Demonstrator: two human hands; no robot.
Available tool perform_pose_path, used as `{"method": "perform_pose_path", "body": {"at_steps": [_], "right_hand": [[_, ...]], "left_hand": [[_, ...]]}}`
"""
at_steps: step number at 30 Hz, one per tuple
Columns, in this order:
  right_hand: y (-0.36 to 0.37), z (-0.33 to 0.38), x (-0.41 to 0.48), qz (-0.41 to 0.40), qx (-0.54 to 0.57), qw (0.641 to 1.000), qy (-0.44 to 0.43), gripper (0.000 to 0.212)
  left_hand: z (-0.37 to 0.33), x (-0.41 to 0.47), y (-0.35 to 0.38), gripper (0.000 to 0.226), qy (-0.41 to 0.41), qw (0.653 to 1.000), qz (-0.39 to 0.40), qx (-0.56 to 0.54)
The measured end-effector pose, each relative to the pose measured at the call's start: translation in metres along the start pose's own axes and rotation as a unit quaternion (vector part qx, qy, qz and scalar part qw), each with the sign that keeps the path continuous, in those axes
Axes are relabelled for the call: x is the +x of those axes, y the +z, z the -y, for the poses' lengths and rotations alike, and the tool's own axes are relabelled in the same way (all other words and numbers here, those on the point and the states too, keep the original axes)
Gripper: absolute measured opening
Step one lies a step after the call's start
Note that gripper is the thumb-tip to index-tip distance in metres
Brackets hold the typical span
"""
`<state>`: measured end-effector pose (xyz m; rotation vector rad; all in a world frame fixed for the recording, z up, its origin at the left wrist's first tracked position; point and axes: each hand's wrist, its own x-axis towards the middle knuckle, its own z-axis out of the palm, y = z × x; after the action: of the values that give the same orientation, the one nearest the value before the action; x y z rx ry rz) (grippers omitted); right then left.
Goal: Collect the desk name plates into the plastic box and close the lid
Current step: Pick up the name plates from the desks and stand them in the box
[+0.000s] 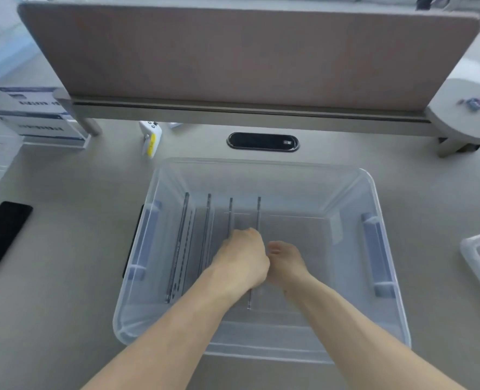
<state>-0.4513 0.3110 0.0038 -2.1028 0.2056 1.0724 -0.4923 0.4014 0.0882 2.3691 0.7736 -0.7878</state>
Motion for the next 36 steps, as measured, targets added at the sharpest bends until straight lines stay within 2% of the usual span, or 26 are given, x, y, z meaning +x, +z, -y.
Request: {"method": "perform_pose_path", "body": {"at_steps": [2,3,6,10,18,22,24,26,29,32,36], "right_hand": [[0.004,-0.006,0.004,-0.011,0.007,1.000,0.008,0.007],[0.005,-0.007,0.004,-0.007,0.009,1.000,0.006,0.012],[0.011,-0.014,0.014,0.018,0.024,1.000,0.003,0.043],[0.015,-0.029,0.031,0.021,0.013,1.000,-0.006,0.057],[0.013,-0.020,0.016,0.023,0.037,0.999,-0.003,0.057],[0.014,-0.018,0.013,0.032,0.037,0.999,-0.003,0.050],[0.012,-0.016,0.010,0.036,0.023,0.999,-0.015,0.036],[0.005,-0.009,0.003,0.032,0.017,0.999,-0.023,0.046],[-0.015,0.014,-0.016,0.004,0.051,0.998,-0.044,0.047],[-0.037,0.046,-0.044,-0.022,0.088,0.990,-0.110,0.043],[-0.056,0.103,-0.099,-0.020,0.120,0.966,-0.227,0.037]], "left_hand": [[-0.001,-0.001,-0.001,0.018,0.001,1.000,0.000,0.006],[0.000,-0.001,-0.002,0.018,0.001,1.000,0.002,0.008],[0.001,-0.004,-0.006,0.017,-0.003,1.000,0.014,0.018],[0.007,-0.003,-0.007,0.010,-0.010,0.999,0.022,-0.022],[0.013,-0.001,-0.003,0.008,-0.004,1.000,0.016,-0.018],[0.014,-0.001,-0.001,0.018,0.004,0.999,0.011,-0.038],[0.014,-0.004,-0.005,0.031,0.006,0.999,-0.005,-0.044],[0.016,-0.008,-0.013,0.039,0.006,0.996,-0.023,-0.081],[0.019,-0.021,-0.038,0.043,0.021,0.988,-0.064,-0.138],[0.022,-0.045,-0.069,0.034,0.047,0.980,-0.139,-0.134],[0.028,-0.084,-0.116,0.025,0.118,0.950,-0.225,-0.181]]}}
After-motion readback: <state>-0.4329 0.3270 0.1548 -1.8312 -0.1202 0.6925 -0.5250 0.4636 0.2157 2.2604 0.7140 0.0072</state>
